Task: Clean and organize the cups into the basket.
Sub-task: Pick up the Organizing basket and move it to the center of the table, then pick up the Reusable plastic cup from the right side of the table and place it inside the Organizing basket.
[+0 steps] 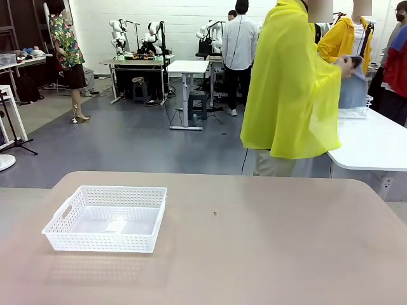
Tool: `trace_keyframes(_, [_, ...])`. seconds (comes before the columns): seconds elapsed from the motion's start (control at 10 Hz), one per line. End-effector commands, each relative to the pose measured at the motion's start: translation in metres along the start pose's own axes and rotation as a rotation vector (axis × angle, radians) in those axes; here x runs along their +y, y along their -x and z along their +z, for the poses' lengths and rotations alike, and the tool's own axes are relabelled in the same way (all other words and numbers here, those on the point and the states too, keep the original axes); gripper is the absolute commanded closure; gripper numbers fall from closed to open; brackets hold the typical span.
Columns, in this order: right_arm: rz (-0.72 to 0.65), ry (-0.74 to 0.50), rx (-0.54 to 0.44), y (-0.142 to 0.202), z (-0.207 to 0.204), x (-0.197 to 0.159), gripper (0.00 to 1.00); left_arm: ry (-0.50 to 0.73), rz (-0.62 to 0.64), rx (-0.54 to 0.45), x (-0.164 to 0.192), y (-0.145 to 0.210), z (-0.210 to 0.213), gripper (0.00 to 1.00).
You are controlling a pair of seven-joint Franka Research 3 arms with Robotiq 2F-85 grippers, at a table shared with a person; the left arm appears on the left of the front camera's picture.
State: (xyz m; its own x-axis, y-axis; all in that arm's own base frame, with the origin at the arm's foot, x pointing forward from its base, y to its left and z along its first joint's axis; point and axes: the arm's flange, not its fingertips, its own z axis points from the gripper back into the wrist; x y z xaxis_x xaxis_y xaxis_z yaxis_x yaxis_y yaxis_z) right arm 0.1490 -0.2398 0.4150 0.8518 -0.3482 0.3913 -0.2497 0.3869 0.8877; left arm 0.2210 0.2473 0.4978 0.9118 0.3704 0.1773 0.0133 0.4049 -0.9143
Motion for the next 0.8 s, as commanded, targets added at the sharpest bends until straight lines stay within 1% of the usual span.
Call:
trace_keyframes(0.0, [0.031, 0.004, -0.021, 0.004, 0.012, 0.008, 0.0, -0.005, -0.012, -0.045, 0.003, 0.008, 0.026, 0.0])
trace_keyframes(0.1, [0.032, 0.003, -0.028, 0.004, 0.018, 0.009, 0.0, -0.009, -0.015, -0.069, 0.001, 0.013, 0.034, 0.0])
trace_keyframes(0.2, [0.023, 0.007, -0.01, 0.002, 0.019, 0.011, 0.0, -0.025, -0.032, -0.095, -0.004, 0.017, 0.04, 0.0])
trace_keyframes(0.3, [0.015, 0.007, -0.027, 0.005, 0.017, 0.01, 0.0, -0.004, 0.004, -0.058, 0.002, 0.013, 0.026, 0.0])
trace_keyframes(0.7, [0.015, 0.007, -0.027, 0.005, 0.017, 0.01, 0.0, -0.004, 0.004, -0.058, 0.002, 0.013, 0.026, 0.0])
